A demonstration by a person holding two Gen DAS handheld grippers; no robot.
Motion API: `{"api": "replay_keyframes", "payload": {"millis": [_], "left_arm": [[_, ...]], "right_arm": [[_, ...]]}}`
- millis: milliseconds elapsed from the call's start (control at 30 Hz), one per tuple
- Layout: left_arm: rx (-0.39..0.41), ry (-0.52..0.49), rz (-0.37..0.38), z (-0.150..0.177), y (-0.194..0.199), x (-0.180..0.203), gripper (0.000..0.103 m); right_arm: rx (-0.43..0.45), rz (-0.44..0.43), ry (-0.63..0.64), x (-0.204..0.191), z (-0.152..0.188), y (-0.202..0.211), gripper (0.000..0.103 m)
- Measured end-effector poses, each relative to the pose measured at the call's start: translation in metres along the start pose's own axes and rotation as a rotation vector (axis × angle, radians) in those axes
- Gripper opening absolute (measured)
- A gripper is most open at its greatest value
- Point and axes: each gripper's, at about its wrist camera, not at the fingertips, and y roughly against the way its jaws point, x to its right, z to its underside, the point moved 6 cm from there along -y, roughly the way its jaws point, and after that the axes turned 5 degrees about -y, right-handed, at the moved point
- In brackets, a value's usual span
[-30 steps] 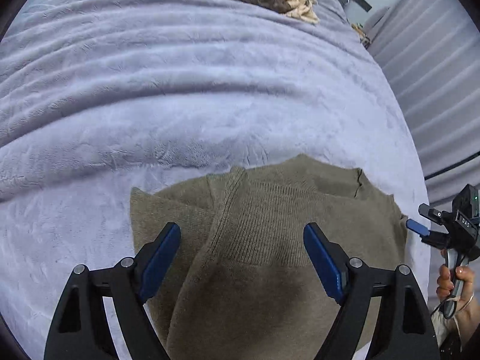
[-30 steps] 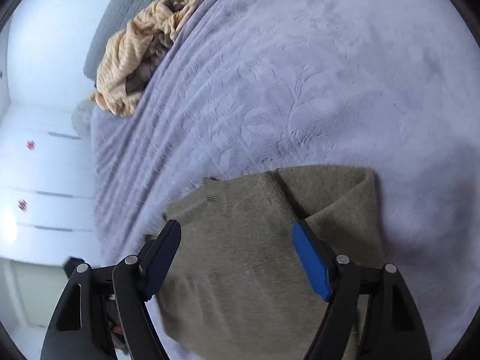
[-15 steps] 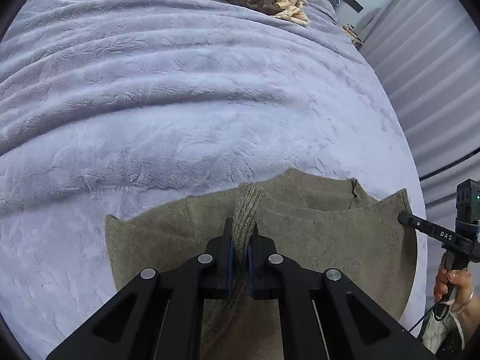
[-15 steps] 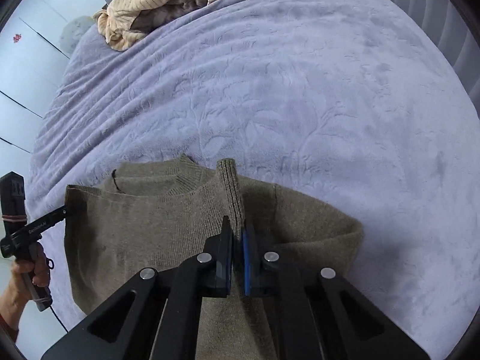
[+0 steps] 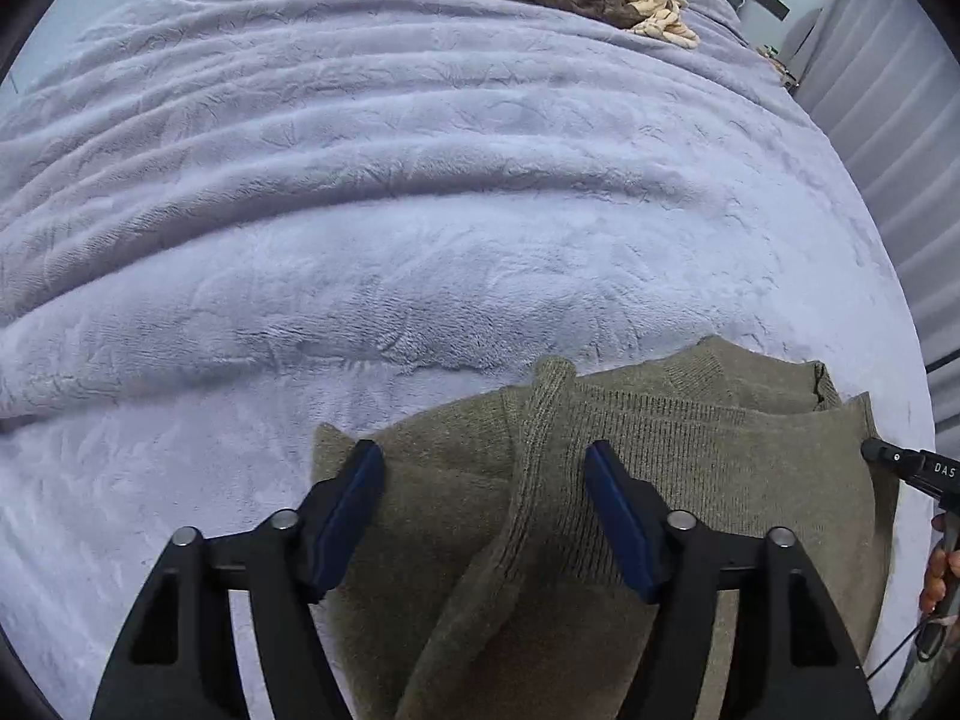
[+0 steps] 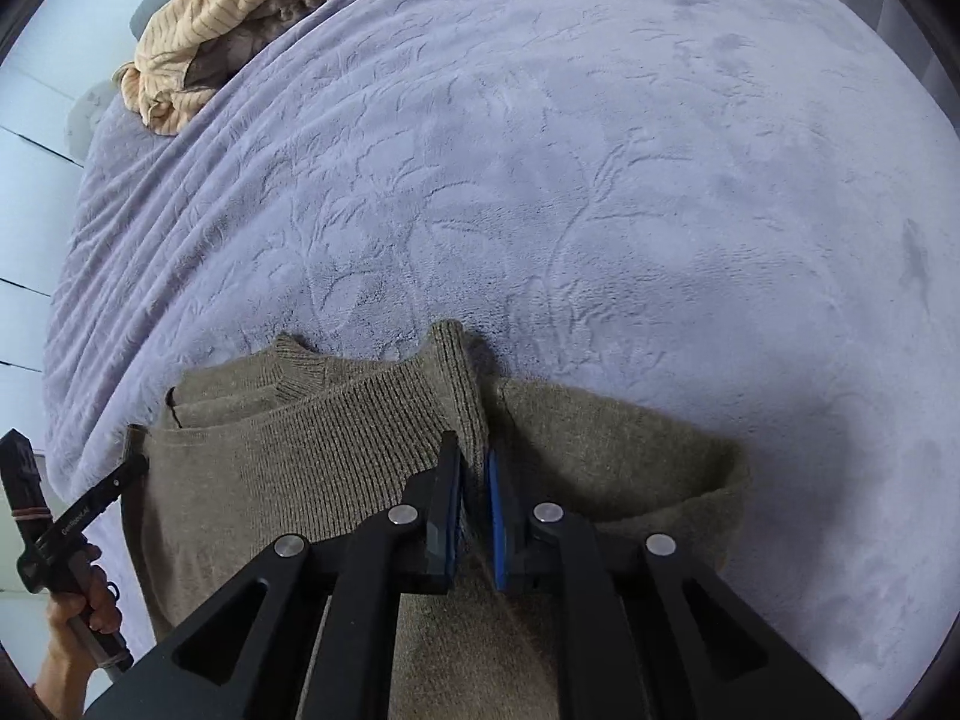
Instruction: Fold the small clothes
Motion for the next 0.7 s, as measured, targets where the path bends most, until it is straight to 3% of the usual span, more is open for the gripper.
{"api": "replay_keyframes", "payload": {"millis": [33, 100, 167, 367, 400, 433, 500, 700], "left_arm": [[0.001, -0.004, -0.008, 0.001, 0.005, -0.001, 0.073], [-0.012, 0.006, -0.009, 0.006, 0.012, -0.005, 0.073], [-0.025, 0.016, -0.022, 0.012, 0.015, -0.011, 0.073], [-0.071, 0.048, -0.102, 0.040, 0.007, -0.036, 0.074], [-0.085, 0.077, -0.092, 0.045, 0.003, -0.042, 0.083], [-0.089, 0.100, -0.095, 0.049, 0.002, -0.046, 0.085], [-0.085, 0.117, -0.083, 0.057, 0.008, -0.051, 0.085], [-0.131, 0.085, -0.089, 0.092, 0.031, -0.052, 0.085]], "right_arm": [[0.003, 0.016, 0.001, 0.001, 0.001, 0.003, 0.017], [0.002, 0.032, -0.014, 0.007, 0.005, 0.011, 0.038], [-0.001, 0.028, -0.048, 0.014, 0.012, 0.018, 0.047], [-0.007, 0.021, -0.041, 0.024, 0.048, 0.037, 0.047], [-0.017, 0.043, -0.030, 0.027, 0.059, 0.037, 0.047], [-0.021, 0.059, -0.027, 0.030, 0.065, 0.037, 0.047], [-0.022, 0.086, -0.042, 0.041, 0.082, 0.040, 0.047], [-0.014, 0.045, -0.120, 0.060, 0.119, 0.063, 0.049]]}}
